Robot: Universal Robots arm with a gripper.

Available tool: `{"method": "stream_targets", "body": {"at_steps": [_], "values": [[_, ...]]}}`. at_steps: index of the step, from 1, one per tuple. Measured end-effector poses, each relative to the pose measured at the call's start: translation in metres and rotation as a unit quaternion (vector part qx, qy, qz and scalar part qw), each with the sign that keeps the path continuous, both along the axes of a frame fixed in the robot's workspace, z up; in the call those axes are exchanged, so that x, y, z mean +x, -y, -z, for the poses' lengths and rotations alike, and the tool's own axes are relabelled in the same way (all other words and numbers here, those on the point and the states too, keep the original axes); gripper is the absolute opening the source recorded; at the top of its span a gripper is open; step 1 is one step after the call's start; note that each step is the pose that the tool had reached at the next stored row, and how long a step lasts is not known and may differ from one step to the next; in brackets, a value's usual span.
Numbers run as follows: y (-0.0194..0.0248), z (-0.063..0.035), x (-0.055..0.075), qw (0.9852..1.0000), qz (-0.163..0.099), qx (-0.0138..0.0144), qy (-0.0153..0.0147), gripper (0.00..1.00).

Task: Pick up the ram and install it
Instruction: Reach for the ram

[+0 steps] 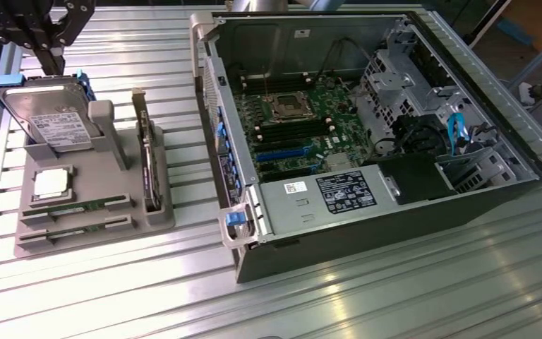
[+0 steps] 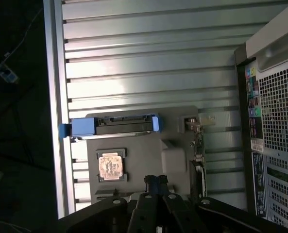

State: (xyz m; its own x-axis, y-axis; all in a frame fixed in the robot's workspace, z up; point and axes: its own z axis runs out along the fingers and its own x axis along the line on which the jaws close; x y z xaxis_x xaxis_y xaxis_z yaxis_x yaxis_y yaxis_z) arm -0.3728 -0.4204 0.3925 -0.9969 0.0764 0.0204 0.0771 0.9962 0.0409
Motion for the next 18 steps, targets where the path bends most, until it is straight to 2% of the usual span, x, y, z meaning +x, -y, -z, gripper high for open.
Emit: {"method": "stream_targets", "body": {"at_steps": [7, 18], "values": [[0.0114, 0.0, 0.0, 1.0, 0.0, 0.0, -0.0007, 0.11], [0.0259, -0.0001, -0.001, 1.0, 0.0, 0.0, -0.0017, 0.11]]}}
